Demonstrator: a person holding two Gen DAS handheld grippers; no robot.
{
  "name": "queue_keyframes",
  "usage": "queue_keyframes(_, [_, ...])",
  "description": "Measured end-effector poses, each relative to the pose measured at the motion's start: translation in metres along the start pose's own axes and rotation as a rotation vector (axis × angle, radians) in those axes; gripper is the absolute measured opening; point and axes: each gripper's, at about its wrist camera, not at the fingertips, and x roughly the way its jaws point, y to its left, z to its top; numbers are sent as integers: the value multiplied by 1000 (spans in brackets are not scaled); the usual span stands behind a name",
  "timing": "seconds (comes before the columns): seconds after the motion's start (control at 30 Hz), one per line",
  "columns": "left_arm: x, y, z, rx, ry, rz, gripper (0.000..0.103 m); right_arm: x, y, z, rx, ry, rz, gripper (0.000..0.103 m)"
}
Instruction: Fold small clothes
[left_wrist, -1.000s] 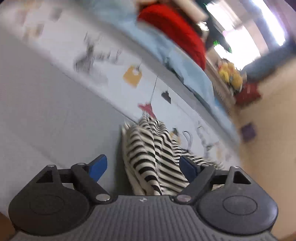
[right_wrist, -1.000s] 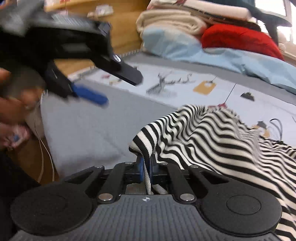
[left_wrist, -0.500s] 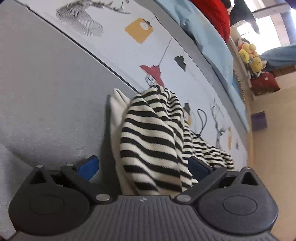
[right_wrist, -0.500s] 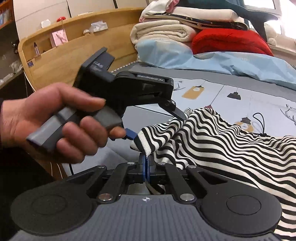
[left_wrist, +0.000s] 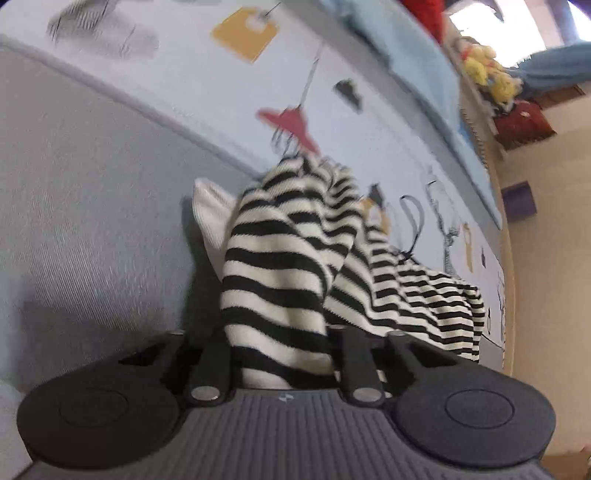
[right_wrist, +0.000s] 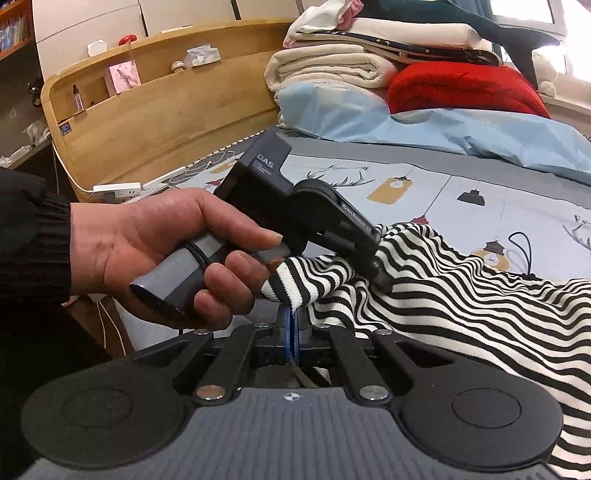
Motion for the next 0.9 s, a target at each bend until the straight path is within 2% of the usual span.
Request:
queue_keyframes(0.13, [-42, -3, -2, 63, -93, -59, 14, 11, 9, 2, -1, -6, 52, 1])
queue_keyframes(0.27, [-100, -2, -9, 118, -236, -117, 14, 11, 31, 13, 7, -91, 174, 1])
queue_keyframes(0.33, [-111, 3, -12, 109, -260, -105, 14, 8, 33, 18, 45, -133, 224, 1])
queue_keyframes(0.4, [-111, 8, -11, 93, -239, -56, 14, 7, 33, 20, 85, -155, 252, 1])
queue_keyframes(0.5, [-105, 1, -11, 86, -231, -39, 14, 10, 28, 16, 107, -130, 218, 1])
queue_keyframes(0.63, [-100, -33, -12, 123, -243, -89, 14, -4, 9, 11, 164, -142, 173, 1])
queue_keyframes(0.77, [-78, -87, -17, 176, -244, -154, 14, -40, -17, 7, 222, -205, 116, 1])
queue_keyframes(0.9, [-49, -151, -37, 247, -244, -214, 14, -91, -60, -9, 331, -286, 21, 1])
